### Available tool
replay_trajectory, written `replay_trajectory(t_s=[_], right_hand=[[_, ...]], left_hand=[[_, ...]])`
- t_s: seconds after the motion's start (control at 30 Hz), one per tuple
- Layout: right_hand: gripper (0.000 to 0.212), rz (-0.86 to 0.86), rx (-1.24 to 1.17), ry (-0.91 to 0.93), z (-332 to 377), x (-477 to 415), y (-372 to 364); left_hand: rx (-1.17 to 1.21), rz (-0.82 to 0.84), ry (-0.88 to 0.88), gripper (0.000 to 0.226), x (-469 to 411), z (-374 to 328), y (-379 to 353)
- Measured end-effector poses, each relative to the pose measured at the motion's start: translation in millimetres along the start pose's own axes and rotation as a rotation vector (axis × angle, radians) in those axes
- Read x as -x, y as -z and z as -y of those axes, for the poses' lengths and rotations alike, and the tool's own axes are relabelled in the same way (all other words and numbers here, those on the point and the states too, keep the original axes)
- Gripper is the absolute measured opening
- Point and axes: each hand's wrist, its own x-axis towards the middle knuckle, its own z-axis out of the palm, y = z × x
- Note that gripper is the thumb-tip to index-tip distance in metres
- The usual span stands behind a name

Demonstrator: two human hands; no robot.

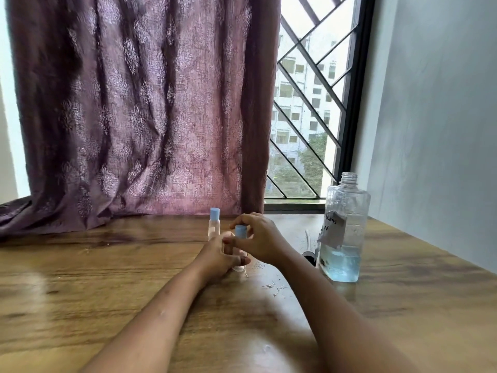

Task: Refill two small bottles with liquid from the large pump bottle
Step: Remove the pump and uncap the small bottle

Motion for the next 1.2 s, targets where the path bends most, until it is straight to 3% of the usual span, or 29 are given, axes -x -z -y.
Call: replay_trajectory(t_s=[0.17,0.37,0.53,0.7,0.83,1.0,1.2], right_hand=[[0.022,-0.062,0.008,0.058,-0.6,-1.5,-5.4],[0.042,-0.030,-0.056,0.076,4.5,-4.0,-6.4],[0.044,-0.074,-0.067,0.011,1.6,-2.2,-8.0],[0.032,-0.148,0.009,-0.030,0.0,-3.1,-1.3],[0.023,-0.113,-0.008,0.002,4.0,-3.5,2.2],[0.025,-0.080,-0.089,-0.002,6.6,-0.9,5.2],[0.037,-0.101,0.003,-0.001,3.3,-0.2,1.4]], left_hand=[[0.006,-0.004,0.000,0.037,0.5,-1.4,2.0],[0.008,0.018,-0.003,0.030,0.6,-1.7,1.9],[0.042,-0.016,-0.007,0.037,1.5,-2.3,0.0],[0.073,0.006,0.000,0.037,0.7,-1.3,-0.1],[0.094,0.013,-0.006,0.032,0.4,-1.1,0.5],[0.075,0.006,0.006,0.028,-2.0,2.6,1.3],[0.088,-0.026,0.020,0.037,-1.3,0.9,-0.5]])
